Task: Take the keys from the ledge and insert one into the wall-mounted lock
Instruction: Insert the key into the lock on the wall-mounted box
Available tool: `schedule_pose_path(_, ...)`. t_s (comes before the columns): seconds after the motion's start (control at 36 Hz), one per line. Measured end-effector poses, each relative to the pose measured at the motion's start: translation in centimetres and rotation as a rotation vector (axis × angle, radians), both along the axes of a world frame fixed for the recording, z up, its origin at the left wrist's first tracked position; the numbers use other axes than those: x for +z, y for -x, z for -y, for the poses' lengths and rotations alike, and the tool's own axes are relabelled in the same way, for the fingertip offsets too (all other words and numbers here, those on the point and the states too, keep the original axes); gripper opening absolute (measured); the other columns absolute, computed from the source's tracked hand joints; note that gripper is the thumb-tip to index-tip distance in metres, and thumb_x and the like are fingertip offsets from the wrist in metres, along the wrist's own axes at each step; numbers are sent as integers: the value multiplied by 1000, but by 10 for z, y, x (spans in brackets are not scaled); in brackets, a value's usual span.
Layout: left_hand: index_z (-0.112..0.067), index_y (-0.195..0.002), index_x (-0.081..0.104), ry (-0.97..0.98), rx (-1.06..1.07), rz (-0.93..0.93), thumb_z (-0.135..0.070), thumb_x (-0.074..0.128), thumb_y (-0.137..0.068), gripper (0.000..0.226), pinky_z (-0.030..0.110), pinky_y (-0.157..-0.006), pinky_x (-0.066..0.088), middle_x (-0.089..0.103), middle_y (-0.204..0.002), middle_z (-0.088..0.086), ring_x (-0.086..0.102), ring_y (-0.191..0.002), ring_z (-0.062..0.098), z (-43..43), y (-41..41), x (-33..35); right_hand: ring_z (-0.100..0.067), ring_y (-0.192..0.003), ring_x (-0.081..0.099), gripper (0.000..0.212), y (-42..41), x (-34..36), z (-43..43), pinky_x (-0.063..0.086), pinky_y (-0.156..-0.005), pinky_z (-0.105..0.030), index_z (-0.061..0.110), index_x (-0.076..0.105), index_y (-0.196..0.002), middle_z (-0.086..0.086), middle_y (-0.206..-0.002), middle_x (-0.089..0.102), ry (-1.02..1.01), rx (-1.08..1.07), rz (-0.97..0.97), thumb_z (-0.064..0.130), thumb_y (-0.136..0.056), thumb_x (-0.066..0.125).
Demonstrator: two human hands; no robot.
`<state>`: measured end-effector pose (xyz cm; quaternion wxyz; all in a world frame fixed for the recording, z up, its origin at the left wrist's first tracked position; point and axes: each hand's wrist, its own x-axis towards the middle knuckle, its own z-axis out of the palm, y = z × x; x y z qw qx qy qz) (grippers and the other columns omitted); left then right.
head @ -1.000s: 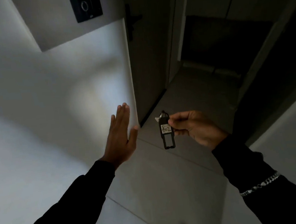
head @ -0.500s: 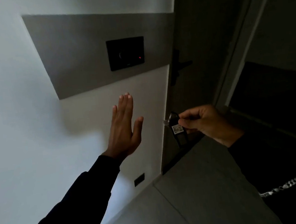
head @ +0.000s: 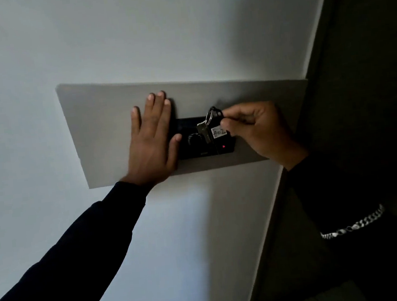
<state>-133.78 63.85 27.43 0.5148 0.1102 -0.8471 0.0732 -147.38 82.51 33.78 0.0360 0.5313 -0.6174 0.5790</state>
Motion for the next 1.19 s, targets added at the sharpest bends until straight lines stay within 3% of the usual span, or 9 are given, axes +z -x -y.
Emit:
schedule_pose_path(0.14, -3, -152, 32, 210, 198, -51, -32, 34, -100, 59, 61, -123, 14, 31, -162, 20, 23, -154, 32, 21, 13, 14, -3, -54, 59, 18, 24, 14, 21, 51, -60, -18, 10, 70, -97, -1, -72, 70, 104, 98, 17, 2, -82, 69)
schedule_pose_path(0.28, -8, -155, 27, 341, 336, -67, -35, 30, -101, 61, 55, -126, 10, 30, -163, 14, 19, -156, 25, 35, 19, 11, -2, -57, 61, 12, 39, 22, 30, 54, -62, -23, 18, 70, -90, 10, -67, 69, 180, 180, 33, 11, -80, 68)
schedule_pose_path(0.39, -9, -156, 23, 374, 390, -90, -36, 29, -100, 63, 53, -127, 7, 27, -164, 13, 16, -156, 24, 39, 22, 9, 3, -55, 60, 22, 45, 21, 35, 53, -60, -20, 24, 68, -82, 14, -62, 67, 205, 191, 46, 2, -82, 66)
schedule_pose_path(0.64, -8, -156, 26, 411, 392, -124, -36, 30, -99, 63, 52, -127, 6, 29, -164, 14, 17, -156, 25, 41, 25, 9, 3, -50, 57, 15, 52, 3, 50, 50, -56, -14, 9, 68, -93, 1, -68, 65, 189, 103, 85, -1, -82, 67)
schedule_pose_path(0.78, -9, -156, 25, 419, 392, -132, -36, 30, -99, 63, 50, -128, 4, 27, -164, 12, 17, -156, 25, 42, 25, 9, -7, -67, 64, 14, 54, -8, 51, 55, -68, -28, 11, 73, -92, -1, -75, 70, 169, -20, 24, 10, -78, 72)
schedule_pose_path(0.86, -9, -156, 26, 418, 386, -136, -36, 31, -99, 63, 51, -128, 5, 27, -164, 11, 18, -156, 25, 42, 26, 9, -6, -63, 60, 14, 55, -14, 47, 50, -65, -25, 11, 74, -88, 1, -69, 68, 169, -87, -21, 18, -76, 72)
schedule_pose_path(1.03, -8, -156, 26, 418, 383, -136, -36, 31, -99, 63, 51, -128, 5, 26, -164, 11, 17, -156, 25, 43, 25, 9, -12, -58, 56, 20, 62, -14, 38, 46, -60, -26, 8, 75, -87, -2, -65, 66, 145, -149, -72, 22, -73, 73)
schedule_pose_path(1.19, -9, -156, 24, 410, 377, -130, -36, 30, -99, 64, 52, -128, 6, 23, -166, 10, 18, -156, 26, 44, 25, 8, -19, -65, 59, 37, 53, 10, 32, 51, -67, -27, 14, 68, -107, -6, -86, 68, 138, -138, -247, 15, -70, 71)
